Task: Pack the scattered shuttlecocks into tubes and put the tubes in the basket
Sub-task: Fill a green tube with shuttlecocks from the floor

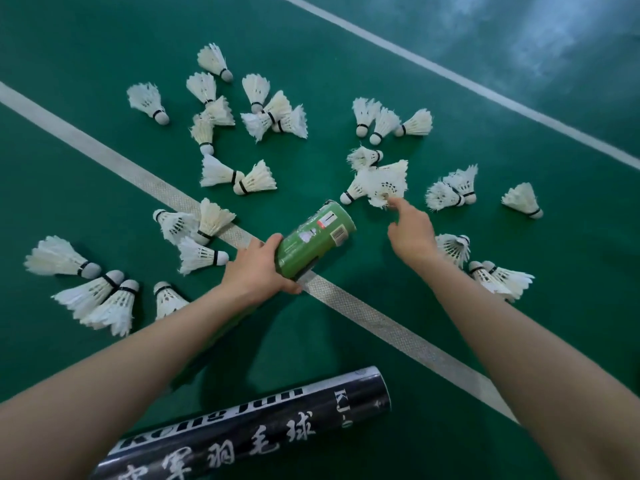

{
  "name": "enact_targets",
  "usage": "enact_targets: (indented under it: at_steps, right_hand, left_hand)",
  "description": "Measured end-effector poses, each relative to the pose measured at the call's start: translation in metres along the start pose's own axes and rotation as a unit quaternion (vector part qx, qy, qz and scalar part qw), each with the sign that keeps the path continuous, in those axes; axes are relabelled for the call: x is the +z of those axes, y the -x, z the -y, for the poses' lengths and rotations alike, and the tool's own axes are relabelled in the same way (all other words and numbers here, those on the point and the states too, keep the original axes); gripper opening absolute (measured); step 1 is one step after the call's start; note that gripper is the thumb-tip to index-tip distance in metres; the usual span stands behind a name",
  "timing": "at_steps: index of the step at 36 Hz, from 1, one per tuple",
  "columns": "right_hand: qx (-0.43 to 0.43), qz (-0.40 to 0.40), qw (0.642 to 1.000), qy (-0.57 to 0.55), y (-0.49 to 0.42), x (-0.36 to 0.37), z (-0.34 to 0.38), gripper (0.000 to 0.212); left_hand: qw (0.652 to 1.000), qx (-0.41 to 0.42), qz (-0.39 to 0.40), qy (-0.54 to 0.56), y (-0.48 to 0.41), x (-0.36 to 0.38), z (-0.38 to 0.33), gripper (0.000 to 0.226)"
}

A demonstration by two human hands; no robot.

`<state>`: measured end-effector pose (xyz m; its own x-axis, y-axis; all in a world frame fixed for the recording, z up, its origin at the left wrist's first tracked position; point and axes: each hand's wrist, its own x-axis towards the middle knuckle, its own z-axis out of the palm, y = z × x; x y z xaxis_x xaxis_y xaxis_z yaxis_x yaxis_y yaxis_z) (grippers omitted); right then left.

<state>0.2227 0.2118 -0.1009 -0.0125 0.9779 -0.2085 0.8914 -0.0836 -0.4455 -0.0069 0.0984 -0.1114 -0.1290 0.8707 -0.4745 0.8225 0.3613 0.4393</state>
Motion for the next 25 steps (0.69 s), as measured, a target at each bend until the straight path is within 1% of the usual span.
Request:
enact_targets:
  at_steps: [2,3,5,8,11,14,16,17,18,20,22,23,25]
  right_hand:
    - [-0.045,-0.062,0.994,-0.076,0.011,-0.010,0.001,0.024]
    - [-0.057,-0.078,0.988,-0.123,0.016,-0.015,0.003,0.014]
    - [-0.054,-0.077,0.970,-0.223,0.027,-0.024,0.008,0.006]
    - [-0.027,-0.011,0.931,-0.364,0.044,-0.029,0.015,0.015]
    - [0.023,0.096,0.896,-0.433,0.057,-0.030,0.021,0.013]
    - [0.072,0.193,0.879,-0.430,0.062,-0.031,0.029,0.009]
    - [0.090,0.235,0.873,-0.419,0.062,-0.034,0.031,0.008]
    - [0.092,0.246,0.875,-0.406,0.063,-0.036,0.032,0.009]
    - [0.086,0.251,0.886,-0.381,0.063,-0.037,0.032,0.011]
    - [0.053,0.233,0.921,-0.308,0.065,-0.037,0.033,0.018]
    - [0.012,0.185,0.947,-0.261,0.068,-0.034,0.035,0.026]
    - [-0.008,0.160,0.952,-0.260,0.070,-0.032,0.036,0.029]
    - [-0.039,0.134,0.948,-0.285,0.075,-0.027,0.038,0.038]
  left_hand:
    - [1.000,0.004,-0.003,0.004,0.005,0.003,0.001,0.104]
    - [1.000,0.006,-0.007,0.004,0.009,0.003,0.002,0.105]
    - [1.000,0.010,-0.015,-0.002,0.017,0.004,0.002,0.105]
    - [0.999,0.013,-0.029,0.002,0.027,0.003,0.007,0.104]
    - [0.999,0.019,-0.048,0.013,0.036,0.002,0.011,0.101]
    - [0.997,0.035,-0.062,0.029,0.046,0.002,0.013,0.098]
    - [0.996,0.045,-0.074,0.037,0.053,0.002,0.015,0.097]
    - [0.995,0.049,-0.077,0.037,0.056,0.002,0.016,0.097]
    - [0.995,0.051,-0.078,0.035,0.058,0.002,0.018,0.096]
    - [0.995,0.053,-0.073,0.029,0.062,0.002,0.020,0.095]
    - [0.995,0.057,-0.072,0.027,0.065,0.003,0.020,0.094]
    - [0.995,0.056,-0.073,0.026,0.066,0.003,0.020,0.094]
    - [0.996,0.052,-0.074,0.025,0.066,0.004,0.019,0.094]
